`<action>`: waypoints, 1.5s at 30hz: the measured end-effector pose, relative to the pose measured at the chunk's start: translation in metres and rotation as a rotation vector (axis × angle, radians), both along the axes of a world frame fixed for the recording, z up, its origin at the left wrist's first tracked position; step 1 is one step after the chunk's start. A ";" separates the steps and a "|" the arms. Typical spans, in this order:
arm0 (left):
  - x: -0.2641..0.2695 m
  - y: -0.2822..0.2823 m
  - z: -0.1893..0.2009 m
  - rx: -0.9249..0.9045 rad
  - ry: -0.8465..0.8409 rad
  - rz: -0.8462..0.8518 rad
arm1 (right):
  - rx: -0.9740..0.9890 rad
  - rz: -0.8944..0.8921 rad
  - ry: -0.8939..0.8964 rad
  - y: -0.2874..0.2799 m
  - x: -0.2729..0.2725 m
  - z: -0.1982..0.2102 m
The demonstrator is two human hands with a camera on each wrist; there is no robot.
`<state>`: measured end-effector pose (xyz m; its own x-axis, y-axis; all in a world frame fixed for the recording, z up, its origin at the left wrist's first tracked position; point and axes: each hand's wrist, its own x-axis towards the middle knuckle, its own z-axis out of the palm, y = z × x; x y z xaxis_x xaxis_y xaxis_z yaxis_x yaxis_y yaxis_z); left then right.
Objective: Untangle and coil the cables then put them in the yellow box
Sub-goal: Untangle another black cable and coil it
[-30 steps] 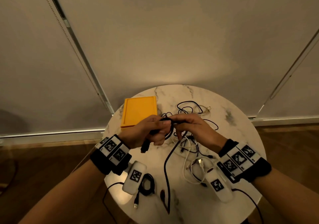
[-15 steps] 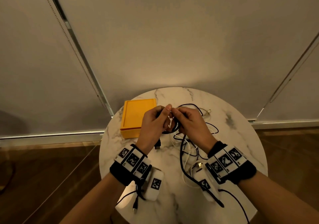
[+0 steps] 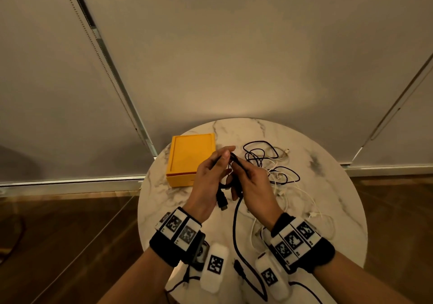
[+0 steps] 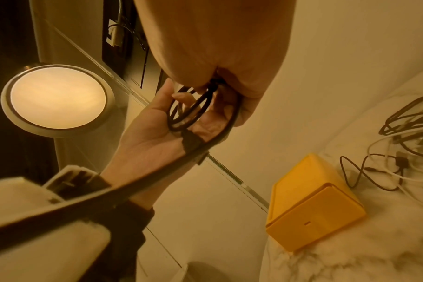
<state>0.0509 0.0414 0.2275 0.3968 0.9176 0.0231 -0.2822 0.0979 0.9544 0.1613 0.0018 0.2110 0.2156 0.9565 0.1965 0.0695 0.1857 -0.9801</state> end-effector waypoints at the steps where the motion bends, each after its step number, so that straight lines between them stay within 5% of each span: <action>1: -0.002 -0.001 -0.001 0.052 0.022 -0.019 | -0.021 0.009 0.006 0.000 0.000 -0.001; 7: -0.007 -0.005 -0.008 0.109 0.049 -0.113 | -0.080 0.054 -0.104 -0.007 0.000 -0.010; 14: -0.002 -0.010 -0.006 -0.097 -0.050 0.086 | -0.059 0.120 -0.204 -0.018 -0.013 -0.011; 23: -0.014 0.001 -0.017 -0.150 -0.230 -0.123 | -0.182 0.138 -0.026 -0.011 -0.003 -0.017; 27: -0.009 0.002 -0.020 -0.091 -0.063 -0.001 | -0.201 0.186 -0.019 -0.014 -0.010 -0.017; 32: -0.016 0.015 -0.021 -0.240 -0.144 0.080 | -0.232 0.238 0.045 -0.021 -0.019 -0.024; 36: -0.018 0.018 -0.027 -0.204 -0.043 0.097 | -0.223 0.186 -0.055 -0.022 -0.028 -0.027; 45: -0.024 0.015 -0.031 -0.019 -0.101 0.147 | -0.196 0.227 -0.211 -0.014 -0.027 -0.028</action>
<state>0.0271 0.0565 0.1969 0.2554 0.9661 0.0379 -0.3888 0.0667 0.9189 0.1346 -0.0119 0.1830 -0.0326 0.9992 0.0219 0.2525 0.0294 -0.9671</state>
